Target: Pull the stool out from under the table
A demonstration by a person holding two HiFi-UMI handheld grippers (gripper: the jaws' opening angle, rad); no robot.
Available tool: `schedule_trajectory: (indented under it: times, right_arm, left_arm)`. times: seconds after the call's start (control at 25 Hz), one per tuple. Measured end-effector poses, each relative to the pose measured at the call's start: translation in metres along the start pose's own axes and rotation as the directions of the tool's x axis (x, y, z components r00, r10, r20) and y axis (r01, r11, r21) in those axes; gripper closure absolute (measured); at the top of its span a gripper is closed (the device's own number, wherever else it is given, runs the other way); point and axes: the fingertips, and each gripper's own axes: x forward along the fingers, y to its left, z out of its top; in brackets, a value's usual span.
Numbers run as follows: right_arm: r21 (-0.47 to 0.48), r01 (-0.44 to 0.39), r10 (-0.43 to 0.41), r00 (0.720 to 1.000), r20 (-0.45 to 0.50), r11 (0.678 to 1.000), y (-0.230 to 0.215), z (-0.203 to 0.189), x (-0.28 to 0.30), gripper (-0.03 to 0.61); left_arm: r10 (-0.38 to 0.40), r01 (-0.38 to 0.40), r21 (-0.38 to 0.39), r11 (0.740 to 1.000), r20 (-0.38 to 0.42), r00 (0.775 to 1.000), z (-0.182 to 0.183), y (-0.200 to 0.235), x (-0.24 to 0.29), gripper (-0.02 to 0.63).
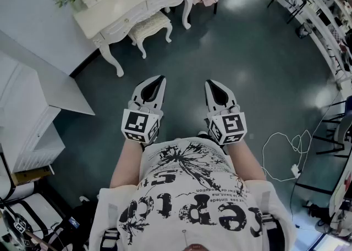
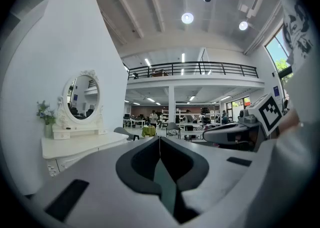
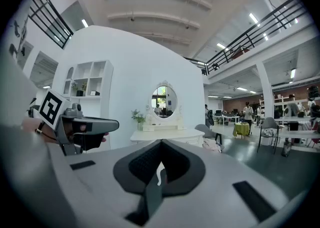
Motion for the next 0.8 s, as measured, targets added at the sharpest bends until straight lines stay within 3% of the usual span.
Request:
schedule_trajectory:
  times: [0.52, 0.8]
  right_arm:
    - [0.039, 0.036, -0.033, 0.997, -0.063, 0.999, -0.004, -0.011, 0.012, 0.562]
    - [0.085, 0.038, -0.032, 0.997, -0.072, 0.996, -0.035, -0.032, 0.008, 0.561]
  left_arm:
    - [0.007, -0.007, -0.017, 1.0, -0.001, 1.0, 0.001, 0.015, 0.002, 0.592]
    - [0.03, -0.031, -0.033, 0.999, -0.029, 0.999, -0.018, -0.001, 0.021, 0.592]
